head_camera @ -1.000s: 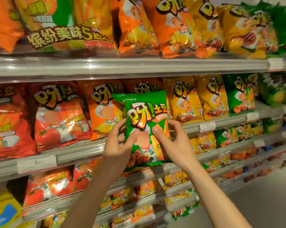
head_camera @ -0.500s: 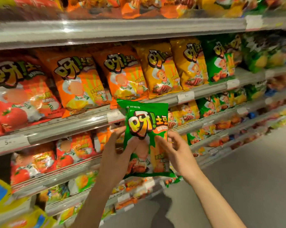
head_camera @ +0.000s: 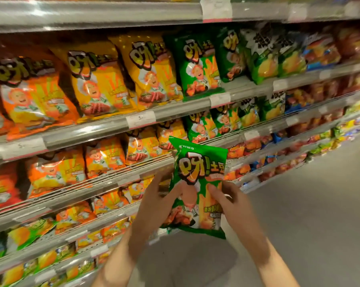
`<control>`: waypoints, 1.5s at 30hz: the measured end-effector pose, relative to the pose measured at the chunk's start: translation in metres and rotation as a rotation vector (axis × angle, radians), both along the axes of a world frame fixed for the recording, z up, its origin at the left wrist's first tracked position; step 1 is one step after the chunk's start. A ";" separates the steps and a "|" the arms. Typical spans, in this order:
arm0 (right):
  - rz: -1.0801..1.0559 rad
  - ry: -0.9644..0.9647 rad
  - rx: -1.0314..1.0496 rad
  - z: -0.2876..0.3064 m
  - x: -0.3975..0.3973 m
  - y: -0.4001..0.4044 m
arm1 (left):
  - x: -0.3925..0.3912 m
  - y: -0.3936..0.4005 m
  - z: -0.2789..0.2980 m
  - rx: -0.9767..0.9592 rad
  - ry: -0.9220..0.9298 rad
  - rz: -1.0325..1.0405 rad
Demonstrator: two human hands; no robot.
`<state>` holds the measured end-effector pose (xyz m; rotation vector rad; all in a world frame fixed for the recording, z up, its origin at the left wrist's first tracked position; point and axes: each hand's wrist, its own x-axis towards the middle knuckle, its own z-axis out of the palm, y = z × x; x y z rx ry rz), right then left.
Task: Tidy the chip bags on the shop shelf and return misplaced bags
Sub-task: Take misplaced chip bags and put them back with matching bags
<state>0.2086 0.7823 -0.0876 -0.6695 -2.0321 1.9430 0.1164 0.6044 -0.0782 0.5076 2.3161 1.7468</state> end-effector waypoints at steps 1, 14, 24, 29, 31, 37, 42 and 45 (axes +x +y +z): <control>-0.024 -0.001 -0.001 0.000 0.002 0.016 | 0.000 0.018 0.001 0.001 -0.001 -0.009; -0.189 0.029 0.059 0.030 -0.030 0.234 | -0.062 0.260 0.013 0.056 -0.014 -0.176; -0.193 0.099 0.149 0.050 -0.091 0.376 | -0.120 0.393 0.049 0.038 0.079 -0.177; -0.074 0.132 0.233 0.065 -0.135 0.421 | -0.149 0.425 0.063 0.034 0.089 -0.078; 0.005 0.146 0.262 0.072 -0.154 0.436 | -0.157 0.431 0.071 0.051 0.112 -0.008; 0.269 0.259 0.333 0.111 -0.209 0.458 | -0.169 0.430 0.101 0.047 0.232 0.212; 0.473 0.312 0.346 0.149 -0.261 0.456 | -0.181 0.416 0.125 0.057 0.331 0.337; 0.551 0.315 0.392 0.169 -0.292 0.444 | -0.190 0.405 0.142 0.069 0.334 0.393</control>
